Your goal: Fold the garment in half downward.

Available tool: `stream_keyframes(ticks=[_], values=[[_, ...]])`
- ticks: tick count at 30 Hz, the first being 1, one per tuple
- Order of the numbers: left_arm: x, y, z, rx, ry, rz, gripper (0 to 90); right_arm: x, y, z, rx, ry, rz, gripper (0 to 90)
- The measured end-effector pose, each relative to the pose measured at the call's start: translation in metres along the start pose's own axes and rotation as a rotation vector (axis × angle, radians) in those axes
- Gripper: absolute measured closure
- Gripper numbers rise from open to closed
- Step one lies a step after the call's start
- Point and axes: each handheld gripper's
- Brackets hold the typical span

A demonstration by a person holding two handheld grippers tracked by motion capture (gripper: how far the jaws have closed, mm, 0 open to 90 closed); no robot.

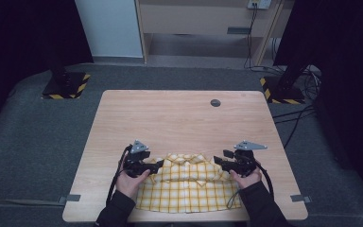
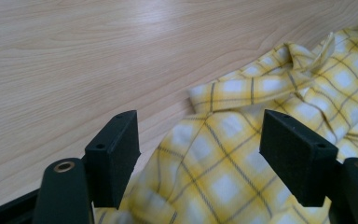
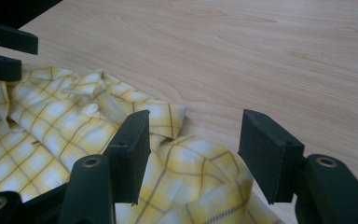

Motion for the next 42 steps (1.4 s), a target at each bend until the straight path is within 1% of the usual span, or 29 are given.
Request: stream_keyframes(ticks=[1, 2, 3, 4, 7, 12, 13, 14, 16, 18, 21, 23, 27, 29, 32, 38, 40, 42], values=[[0.007, -0.003, 0.005, -0.003, 0.008, -0.002, 26.8, 0.002, 0.0, 0.001, 0.006, 0.0, 0.002, 42.9], [0.007, -0.003, 0.005, -0.003, 0.008, -0.002, 26.6, 0.002, 0.0, 0.001, 0.006, 0.0, 0.002, 42.9], [0.012, -0.004, 0.007, -0.009, 0.001, -0.009, 26.8, 0.006, -0.001, 0.004, 0.012, 0.0, 0.007, 42.8], [0.014, -0.004, 0.007, -0.01, 0.004, -0.01, 26.8, 0.008, 0.0, 0.005, 0.012, 0.004, 0.007, 42.8], [0.022, -0.004, 0.009, -0.02, 0.005, 0.003, 26.7, 0.014, 0.001, 0.008, 0.011, 0.004, 0.007, 42.7], [0.029, -0.002, 0.01, -0.037, -0.026, -0.007, 26.3, 0.023, 0.002, 0.013, 0.006, 0.012, 0.002, 43.1], [0.031, -0.001, 0.011, -0.038, -0.023, -0.004, 26.4, 0.025, 0.002, 0.014, 0.006, 0.018, 0.0, 43.2], [0.033, -0.001, 0.013, -0.035, -0.012, 0.007, 26.3, 0.028, 0.002, 0.014, 0.006, 0.016, 0.0, 43.4], [0.035, -0.001, 0.014, -0.035, -0.009, 0.013, 25.9, 0.03, 0.003, 0.014, 0.008, 0.019, -0.003, 43.7], [0.04, -0.002, 0.016, -0.039, -0.004, 0.01, 25.9, 0.036, 0.003, 0.014, 0.013, 0.028, -0.003, 43.8], [0.046, -0.004, 0.018, -0.032, 0.007, 0.012, 26.0, 0.041, 0.002, 0.012, 0.022, 0.041, -0.007, 43.8], [0.051, -0.005, 0.017, -0.026, 0.017, 0.019, 26.1, 0.044, 0.002, 0.011, 0.023, 0.053, -0.011, 43.7], [0.058, -0.005, 0.014, -0.034, 0.048, 0.022, 25.9, 0.05, 0.003, 0.009, 0.025, 0.077, -0.011, 43.7], [0.06, -0.005, 0.013, -0.033, 0.058, 0.022, 25.8, 0.053, 0.005, 0.008, 0.021, 0.093, -0.007, 43.7], [0.062, -0.006, 0.012, -0.027, 0.067, 0.023, 25.8, 0.055, 0.007, 0.007, 0.02, 0.098, -0.003, 43.7], [0.064, -0.003, 0.004, -0.047, 0.07, 0.001, 25.8, 0.06, 0.011, 0.005, 0.015, 0.115, 0.01, 43.8], [0.063, -0.002, 0.002, -0.048, 0.06, -0.004, 25.7, 0.062, 0.012, 0.004, 0.012, 0.123, 0.015, 43.9], [0.063, -0.003, 0.001, -0.042, 0.063, -0.004, 25.7, 0.064, 0.014, 0.004, 0.013, 0.126, 0.02, 44.2]])
Point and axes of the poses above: each handheld gripper's, and its own axes: x roughly forward along the jaws, z roughly out of its top, y roughly to its left, and after that the axes turned 15 degrees about -x, right-handed
